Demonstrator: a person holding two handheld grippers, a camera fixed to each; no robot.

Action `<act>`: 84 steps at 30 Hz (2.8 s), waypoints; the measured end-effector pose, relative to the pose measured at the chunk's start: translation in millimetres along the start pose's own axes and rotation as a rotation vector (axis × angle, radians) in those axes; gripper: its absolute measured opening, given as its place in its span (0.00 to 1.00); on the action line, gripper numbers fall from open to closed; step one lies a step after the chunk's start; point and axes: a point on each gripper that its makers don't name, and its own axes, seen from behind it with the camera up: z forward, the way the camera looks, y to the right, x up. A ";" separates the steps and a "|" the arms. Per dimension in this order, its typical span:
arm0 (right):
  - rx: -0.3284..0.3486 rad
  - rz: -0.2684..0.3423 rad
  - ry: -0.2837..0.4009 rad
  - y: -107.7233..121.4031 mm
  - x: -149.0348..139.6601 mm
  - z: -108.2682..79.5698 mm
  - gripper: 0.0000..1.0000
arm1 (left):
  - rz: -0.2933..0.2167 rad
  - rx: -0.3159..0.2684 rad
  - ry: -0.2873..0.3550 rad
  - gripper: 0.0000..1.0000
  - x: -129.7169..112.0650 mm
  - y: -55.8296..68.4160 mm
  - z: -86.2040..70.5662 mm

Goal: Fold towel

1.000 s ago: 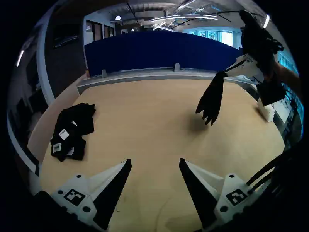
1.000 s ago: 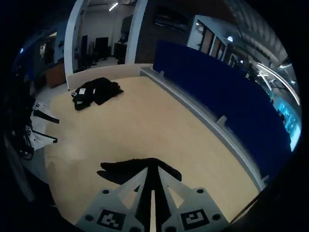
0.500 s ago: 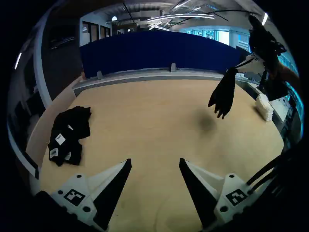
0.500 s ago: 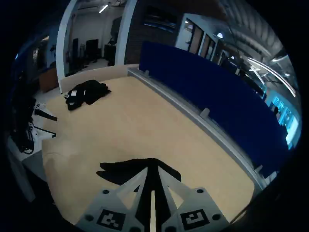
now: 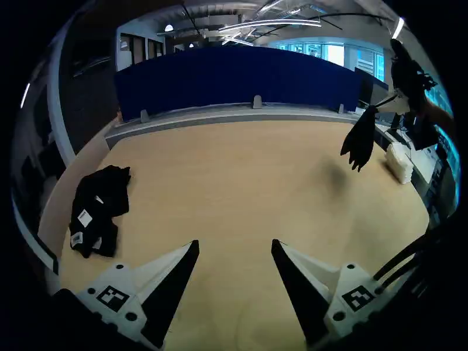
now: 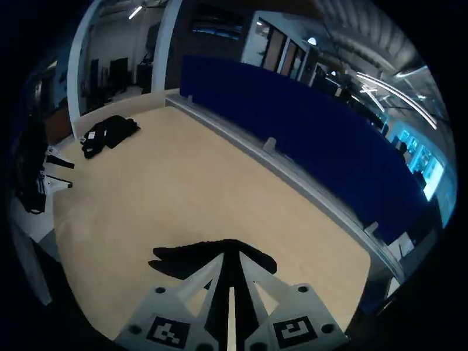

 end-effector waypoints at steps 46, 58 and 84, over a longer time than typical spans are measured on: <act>-0.088 0.053 -0.147 134.4 -101.3 -17.1 0.03 | -0.003 0.033 -0.037 0.92 -4.4 15.1 -0.8; -0.079 0.055 -0.139 130.6 -93.8 -4.4 0.03 | -0.009 0.040 -0.036 0.92 -5.5 17.8 -2.4; -0.067 0.089 -0.166 114.4 -131.4 -2.1 0.03 | -0.009 0.054 -0.042 0.92 -9.9 9.9 -3.3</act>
